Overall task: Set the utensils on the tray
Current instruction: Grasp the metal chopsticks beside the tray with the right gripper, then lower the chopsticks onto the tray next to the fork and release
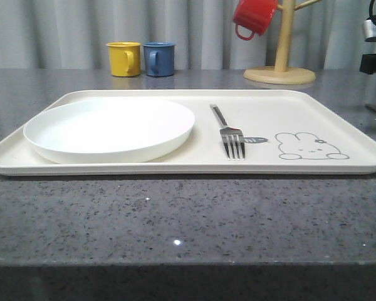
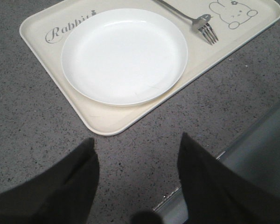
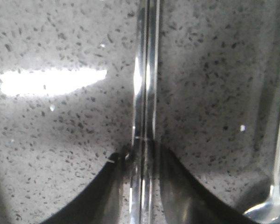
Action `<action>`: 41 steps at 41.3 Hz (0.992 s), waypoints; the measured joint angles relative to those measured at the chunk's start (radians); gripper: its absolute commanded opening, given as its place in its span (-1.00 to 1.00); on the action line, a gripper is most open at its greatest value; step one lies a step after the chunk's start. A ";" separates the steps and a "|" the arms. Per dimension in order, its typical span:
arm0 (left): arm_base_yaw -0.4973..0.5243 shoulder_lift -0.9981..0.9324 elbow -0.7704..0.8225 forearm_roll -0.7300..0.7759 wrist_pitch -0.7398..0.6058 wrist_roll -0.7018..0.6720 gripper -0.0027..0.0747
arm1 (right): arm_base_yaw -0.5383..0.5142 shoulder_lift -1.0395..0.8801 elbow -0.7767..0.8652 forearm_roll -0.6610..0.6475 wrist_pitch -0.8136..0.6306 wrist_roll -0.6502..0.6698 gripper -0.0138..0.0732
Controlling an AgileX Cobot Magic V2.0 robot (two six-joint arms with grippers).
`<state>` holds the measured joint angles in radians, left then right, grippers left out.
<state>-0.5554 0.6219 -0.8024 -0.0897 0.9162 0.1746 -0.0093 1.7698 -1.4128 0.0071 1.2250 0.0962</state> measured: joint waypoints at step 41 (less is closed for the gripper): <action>0.000 0.000 0.000 0.000 0.000 0.000 0.01 | 0.125 0.000 -0.174 0.067 0.000 -0.012 -0.50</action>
<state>-0.5554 0.6219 -0.8024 -0.0897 0.9162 0.1746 0.1152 1.7698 -1.5864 0.0743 1.2250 0.0843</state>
